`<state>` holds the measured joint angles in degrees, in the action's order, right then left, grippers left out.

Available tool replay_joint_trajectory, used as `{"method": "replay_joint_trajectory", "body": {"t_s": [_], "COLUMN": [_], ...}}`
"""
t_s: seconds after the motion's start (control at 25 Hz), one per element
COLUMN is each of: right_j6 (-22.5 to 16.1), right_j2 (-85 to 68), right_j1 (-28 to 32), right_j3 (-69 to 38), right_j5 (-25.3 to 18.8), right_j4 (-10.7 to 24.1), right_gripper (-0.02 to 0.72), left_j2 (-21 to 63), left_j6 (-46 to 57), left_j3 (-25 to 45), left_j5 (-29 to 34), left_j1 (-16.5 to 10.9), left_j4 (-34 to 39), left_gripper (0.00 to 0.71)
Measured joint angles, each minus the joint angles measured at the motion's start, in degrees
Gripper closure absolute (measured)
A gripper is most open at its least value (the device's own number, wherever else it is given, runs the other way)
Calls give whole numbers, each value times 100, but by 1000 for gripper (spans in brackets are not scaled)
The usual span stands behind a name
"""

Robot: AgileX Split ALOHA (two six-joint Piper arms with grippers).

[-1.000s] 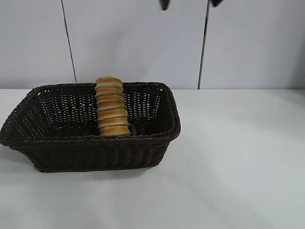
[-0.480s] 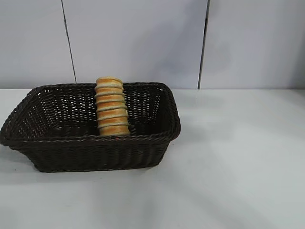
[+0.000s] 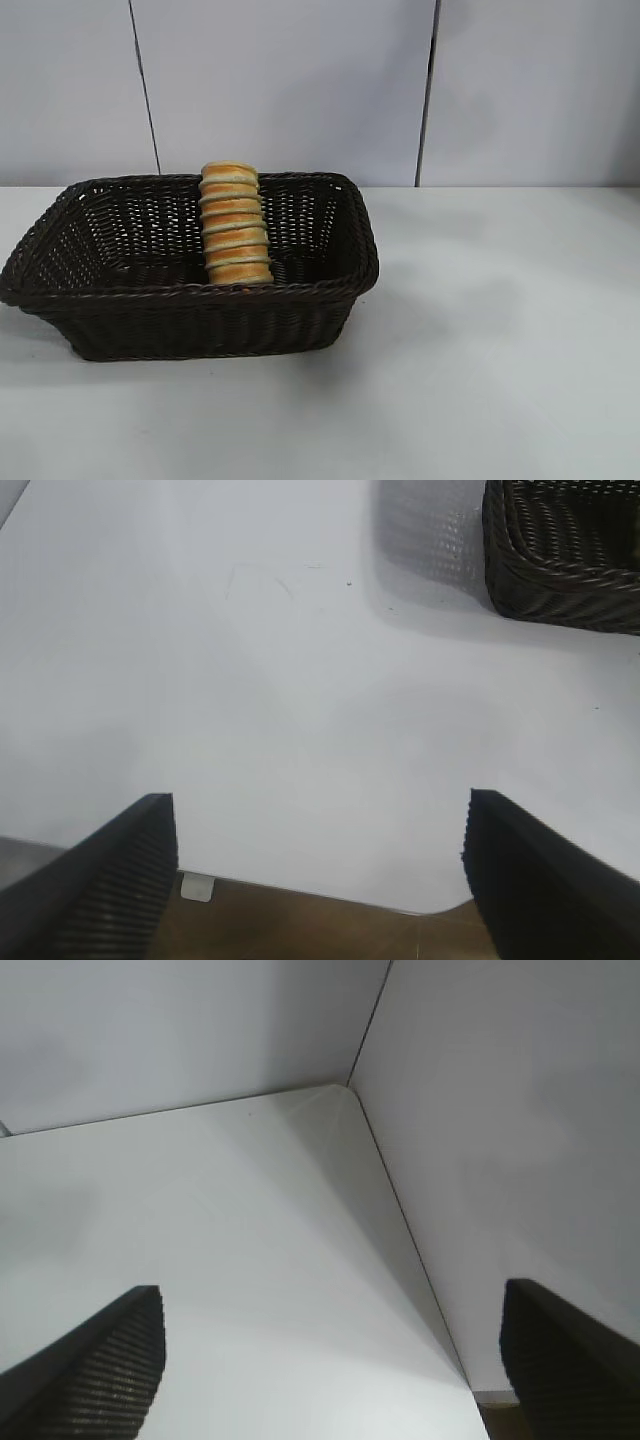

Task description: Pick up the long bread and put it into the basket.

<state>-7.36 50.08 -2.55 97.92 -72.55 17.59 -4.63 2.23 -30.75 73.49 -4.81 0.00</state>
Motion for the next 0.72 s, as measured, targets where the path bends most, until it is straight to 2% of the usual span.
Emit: {"method": "replay_joint_trajectory", "body": {"t_s": [0.2,0.44,0.72], "right_j6": [125,268,268], "right_j2": [-1882,-3976,-5123], "right_j1": [0,0,0], "right_j3": [-296,-1928,-3917], "right_j5": [-14,-14,-14], "right_j4": [-385,-1031,-1176], "right_gripper": [73,73,73], "left_j2": [0,0,0], "left_j6": [0,0,0], "left_j3": [0,0,0], "left_j5": [0,0,0], "left_j1": [0,0,0], "left_j4": [0,0,0], "left_gripper": [140,140,140]}}
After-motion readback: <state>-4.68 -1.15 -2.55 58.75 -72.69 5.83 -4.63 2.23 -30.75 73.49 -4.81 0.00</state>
